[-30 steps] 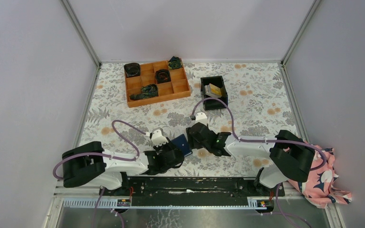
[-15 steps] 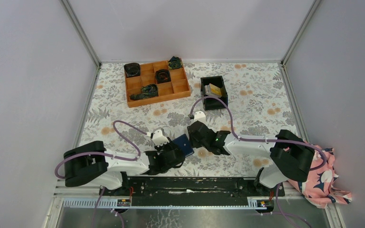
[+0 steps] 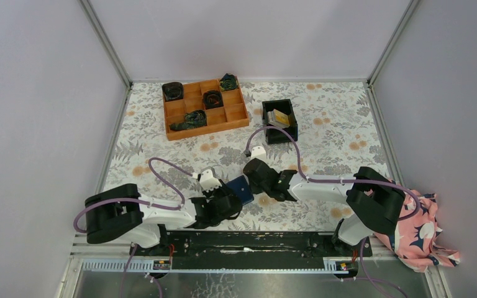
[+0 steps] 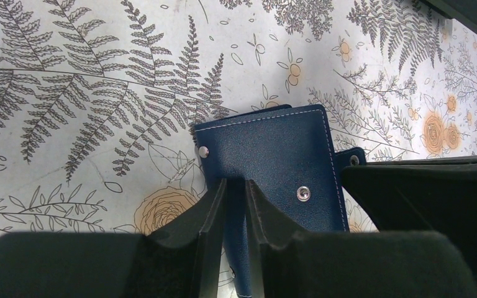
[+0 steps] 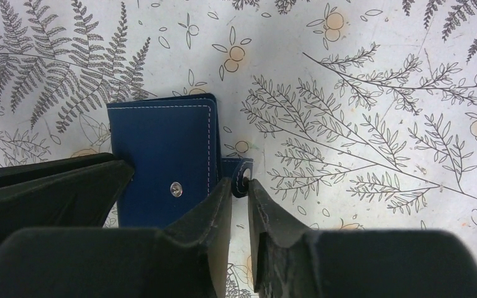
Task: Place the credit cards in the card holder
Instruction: Close the card holder at the center of the board.
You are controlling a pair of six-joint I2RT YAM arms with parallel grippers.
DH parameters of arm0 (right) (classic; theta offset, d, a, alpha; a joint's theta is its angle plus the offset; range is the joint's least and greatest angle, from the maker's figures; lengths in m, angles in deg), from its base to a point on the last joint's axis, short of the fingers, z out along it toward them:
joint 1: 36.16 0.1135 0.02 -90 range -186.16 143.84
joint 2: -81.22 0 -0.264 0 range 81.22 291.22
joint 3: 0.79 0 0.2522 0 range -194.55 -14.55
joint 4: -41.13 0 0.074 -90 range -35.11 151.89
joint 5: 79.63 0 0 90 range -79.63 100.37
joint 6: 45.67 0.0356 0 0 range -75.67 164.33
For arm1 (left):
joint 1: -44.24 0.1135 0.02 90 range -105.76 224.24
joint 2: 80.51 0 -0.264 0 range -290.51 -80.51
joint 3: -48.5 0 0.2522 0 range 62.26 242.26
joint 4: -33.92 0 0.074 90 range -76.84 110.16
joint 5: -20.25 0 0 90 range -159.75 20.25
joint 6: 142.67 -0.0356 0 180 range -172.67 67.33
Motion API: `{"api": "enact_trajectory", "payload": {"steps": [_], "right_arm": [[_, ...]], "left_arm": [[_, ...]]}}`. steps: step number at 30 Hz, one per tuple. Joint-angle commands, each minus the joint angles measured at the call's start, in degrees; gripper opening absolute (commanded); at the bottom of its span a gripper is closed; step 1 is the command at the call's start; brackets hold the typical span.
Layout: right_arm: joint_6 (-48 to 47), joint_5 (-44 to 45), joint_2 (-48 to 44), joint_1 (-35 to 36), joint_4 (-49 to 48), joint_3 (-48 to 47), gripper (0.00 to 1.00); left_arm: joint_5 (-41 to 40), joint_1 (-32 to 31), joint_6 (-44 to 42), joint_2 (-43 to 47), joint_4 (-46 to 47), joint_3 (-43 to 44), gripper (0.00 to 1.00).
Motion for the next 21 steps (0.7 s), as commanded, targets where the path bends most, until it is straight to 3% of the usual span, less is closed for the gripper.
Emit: {"api": "enact_trajectory", "payload": {"steps": [1,6,13,21], "right_arm": [[-1.14,0.69,-0.31,-0.23,-0.2,-2.23,0.21],[-1.68,1.14,-1.49,-0.2,0.0,-2.17,0.21],[-2.27,1.81,-2.15,-0.22,0.87,-3.02,0.34],[-2.6,1.8,-2.14,-0.27,0.66,-3.78,0.35]], "left_arm": [[2.83,-0.28,-1.47,-2.01,-0.65,-0.35,0.25],[3.03,-0.24,-1.51,-3.02,-0.85,0.11,0.25],[3.29,-0.25,-1.34,-3.99,-0.89,0.43,0.25],[3.41,-0.25,-1.25,-4.37,-0.89,0.45,0.25]]}}
